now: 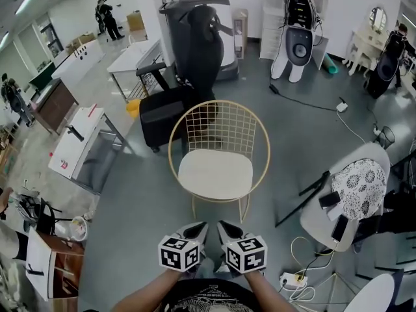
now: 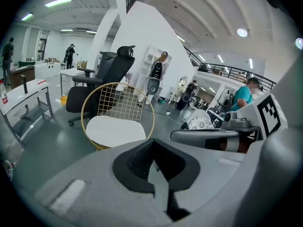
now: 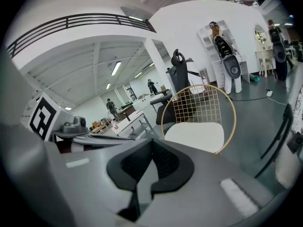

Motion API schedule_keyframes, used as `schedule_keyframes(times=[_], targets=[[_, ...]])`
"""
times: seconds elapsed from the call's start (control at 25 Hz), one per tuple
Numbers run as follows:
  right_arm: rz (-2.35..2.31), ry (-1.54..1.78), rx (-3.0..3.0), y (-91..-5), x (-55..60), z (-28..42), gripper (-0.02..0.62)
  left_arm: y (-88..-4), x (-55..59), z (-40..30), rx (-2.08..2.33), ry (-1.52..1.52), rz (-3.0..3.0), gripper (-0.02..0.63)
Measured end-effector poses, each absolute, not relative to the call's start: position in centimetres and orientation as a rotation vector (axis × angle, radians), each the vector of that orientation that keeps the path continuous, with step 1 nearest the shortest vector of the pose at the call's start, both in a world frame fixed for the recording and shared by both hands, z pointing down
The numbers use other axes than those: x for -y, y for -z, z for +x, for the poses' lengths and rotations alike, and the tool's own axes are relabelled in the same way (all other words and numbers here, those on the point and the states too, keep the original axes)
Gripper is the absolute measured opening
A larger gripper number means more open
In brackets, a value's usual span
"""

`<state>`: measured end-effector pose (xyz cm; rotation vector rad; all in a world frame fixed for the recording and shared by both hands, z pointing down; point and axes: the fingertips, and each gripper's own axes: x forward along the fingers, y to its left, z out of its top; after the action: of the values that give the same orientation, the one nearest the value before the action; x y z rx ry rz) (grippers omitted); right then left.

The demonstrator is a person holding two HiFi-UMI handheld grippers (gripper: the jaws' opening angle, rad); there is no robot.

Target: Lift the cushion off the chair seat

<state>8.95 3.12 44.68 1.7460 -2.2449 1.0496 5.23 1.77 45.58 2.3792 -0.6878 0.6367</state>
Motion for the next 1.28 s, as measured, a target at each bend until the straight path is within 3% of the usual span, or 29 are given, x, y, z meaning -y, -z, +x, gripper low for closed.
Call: schedule_keyframes(times=[1.2, 1.28], targets=[[1.405, -1.024, 2.131, -56.2, 5.0, 8.9, -0.003, -63.7, 7.6, 7.0, 0.641, -0.062, 1.869, -0.002], [1.375, -1.023, 2.117, -57.0, 5.0, 8.8, -0.003, -64.8, 8.1, 7.0, 0.63, -0.017, 1.834, 0.034]])
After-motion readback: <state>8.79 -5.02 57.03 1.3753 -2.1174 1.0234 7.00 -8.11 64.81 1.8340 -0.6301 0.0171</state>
